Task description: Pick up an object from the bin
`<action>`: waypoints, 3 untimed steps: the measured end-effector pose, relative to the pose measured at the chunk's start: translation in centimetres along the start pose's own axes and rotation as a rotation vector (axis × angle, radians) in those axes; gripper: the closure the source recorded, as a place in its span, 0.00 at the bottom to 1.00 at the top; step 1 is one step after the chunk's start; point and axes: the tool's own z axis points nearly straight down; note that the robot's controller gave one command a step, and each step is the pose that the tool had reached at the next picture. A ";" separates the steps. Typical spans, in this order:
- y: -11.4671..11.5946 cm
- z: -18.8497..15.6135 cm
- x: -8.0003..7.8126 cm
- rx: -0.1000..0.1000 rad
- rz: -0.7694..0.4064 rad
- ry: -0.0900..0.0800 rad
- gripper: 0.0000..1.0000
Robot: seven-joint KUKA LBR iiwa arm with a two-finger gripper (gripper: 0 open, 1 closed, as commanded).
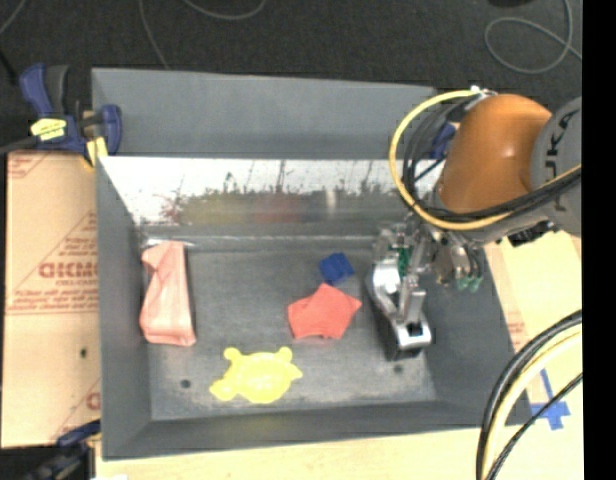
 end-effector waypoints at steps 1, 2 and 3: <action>0.5 1.2 -0.3 0.001 -0.056 -0.004 0.00; 2.9 4.9 -2.0 0.001 -0.166 -0.003 0.00; 3.5 6.1 -3.8 -0.003 -0.061 -0.002 0.00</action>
Offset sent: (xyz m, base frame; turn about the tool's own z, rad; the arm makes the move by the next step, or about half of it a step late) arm 0.0438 0.0615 -0.0937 -0.0581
